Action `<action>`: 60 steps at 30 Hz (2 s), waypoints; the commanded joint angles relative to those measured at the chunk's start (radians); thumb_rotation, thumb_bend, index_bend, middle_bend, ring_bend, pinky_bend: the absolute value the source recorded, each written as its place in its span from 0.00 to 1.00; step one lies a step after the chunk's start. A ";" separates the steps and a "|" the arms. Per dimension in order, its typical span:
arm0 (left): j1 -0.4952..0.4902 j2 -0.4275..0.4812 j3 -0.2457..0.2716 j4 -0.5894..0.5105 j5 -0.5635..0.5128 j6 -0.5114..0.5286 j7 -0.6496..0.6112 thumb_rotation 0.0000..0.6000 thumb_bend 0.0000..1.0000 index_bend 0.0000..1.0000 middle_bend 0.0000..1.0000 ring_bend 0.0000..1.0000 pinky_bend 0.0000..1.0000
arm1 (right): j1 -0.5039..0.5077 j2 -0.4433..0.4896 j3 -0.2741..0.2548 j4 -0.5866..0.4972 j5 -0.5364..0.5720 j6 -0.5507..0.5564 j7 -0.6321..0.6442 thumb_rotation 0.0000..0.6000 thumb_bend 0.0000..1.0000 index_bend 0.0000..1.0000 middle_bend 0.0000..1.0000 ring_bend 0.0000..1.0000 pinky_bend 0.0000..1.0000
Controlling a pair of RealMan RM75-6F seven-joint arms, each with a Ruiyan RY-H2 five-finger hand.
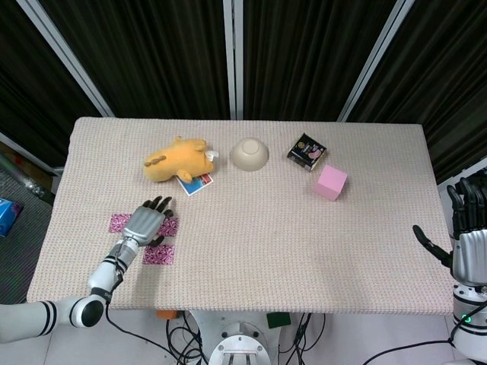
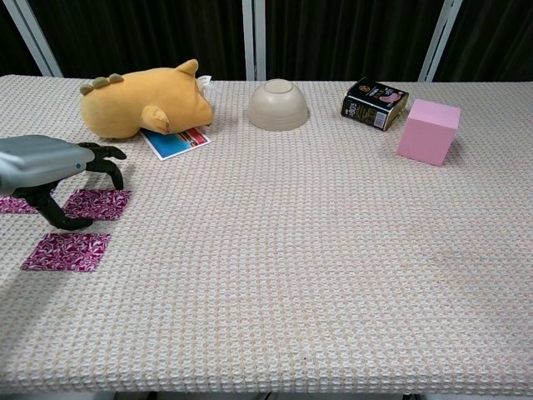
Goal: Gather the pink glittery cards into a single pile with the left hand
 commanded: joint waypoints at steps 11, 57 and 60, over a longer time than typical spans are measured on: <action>0.000 -0.002 -0.001 0.002 0.005 0.017 -0.011 1.00 0.24 0.35 0.00 0.00 0.17 | 0.001 0.000 -0.001 -0.002 0.000 -0.003 -0.003 1.00 0.43 0.00 0.00 0.00 0.00; 0.120 0.108 0.063 -0.309 0.011 0.265 0.066 0.79 0.25 0.38 0.00 0.00 0.17 | 0.024 -0.008 -0.011 0.021 -0.001 -0.044 0.031 1.00 0.43 0.00 0.00 0.00 0.00; 0.141 0.102 0.085 -0.325 0.026 0.295 0.092 0.79 0.25 0.38 0.00 0.00 0.17 | 0.025 -0.014 -0.018 0.032 -0.005 -0.047 0.040 1.00 0.43 0.00 0.00 0.00 0.00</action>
